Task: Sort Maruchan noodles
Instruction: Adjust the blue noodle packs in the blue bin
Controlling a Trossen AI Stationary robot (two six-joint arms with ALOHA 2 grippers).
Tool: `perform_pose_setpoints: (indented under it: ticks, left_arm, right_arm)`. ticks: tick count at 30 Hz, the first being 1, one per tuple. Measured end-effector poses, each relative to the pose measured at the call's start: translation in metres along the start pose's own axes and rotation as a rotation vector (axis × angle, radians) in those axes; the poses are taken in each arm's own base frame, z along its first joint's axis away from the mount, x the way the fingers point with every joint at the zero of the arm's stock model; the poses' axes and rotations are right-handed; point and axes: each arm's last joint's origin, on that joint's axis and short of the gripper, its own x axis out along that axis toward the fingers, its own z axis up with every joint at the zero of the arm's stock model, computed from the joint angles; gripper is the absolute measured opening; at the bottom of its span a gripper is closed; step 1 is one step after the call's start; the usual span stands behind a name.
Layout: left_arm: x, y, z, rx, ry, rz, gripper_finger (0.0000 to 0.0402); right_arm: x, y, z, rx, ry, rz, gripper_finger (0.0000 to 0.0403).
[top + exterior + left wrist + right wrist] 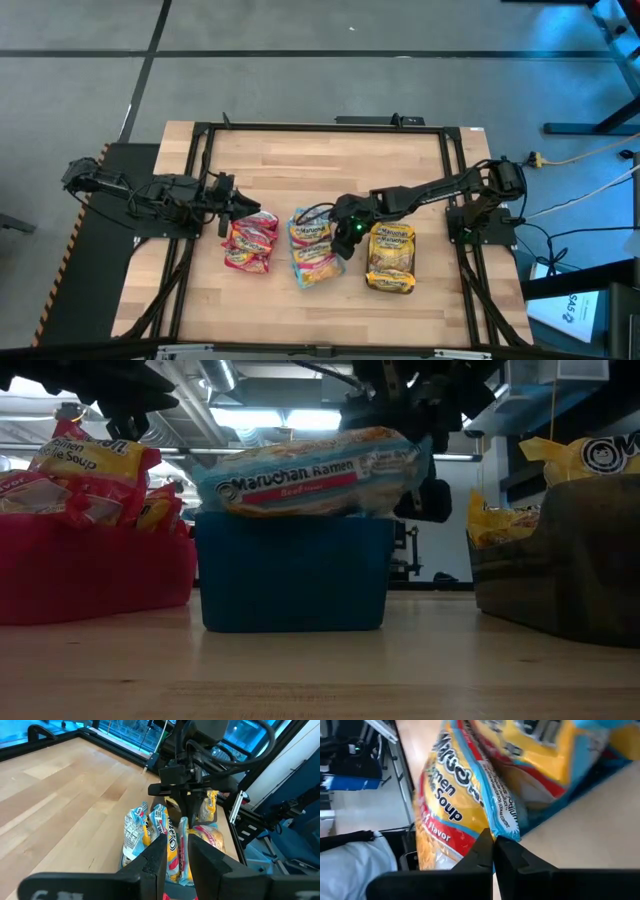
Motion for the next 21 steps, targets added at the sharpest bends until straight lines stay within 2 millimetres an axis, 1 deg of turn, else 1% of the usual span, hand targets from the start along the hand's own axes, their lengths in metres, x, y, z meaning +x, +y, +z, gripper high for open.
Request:
perform_pose_setpoints:
  ticks: [3,10,13,18,21]
  left_arm:
    - [0.000,0.000,0.000,0.000,0.000,0.000,0.0071]
    - [0.000,0.000,0.000,-0.002,0.000,0.000,0.0071]
    - [0.000,0.000,0.000,-0.007,0.000,0.000,0.0071]
    - [0.000,0.000,-0.001,-0.018,0.009,0.004,0.0071]
    - [0.000,0.001,-0.001,-0.017,0.015,0.008,0.0071]
  right_arm:
    - [-0.003,0.008,0.005,-0.019,-0.008,0.029,0.0004]
    - [-0.024,0.040,0.020,-0.153,-0.068,0.105,0.0002]
    - [-0.034,0.051,0.025,-0.191,-0.113,0.088,0.0002]
    - [-0.044,0.064,0.035,-0.264,-0.225,0.041,0.0001]
    - [-0.047,0.068,0.038,-0.298,-0.275,0.008,0.0000]
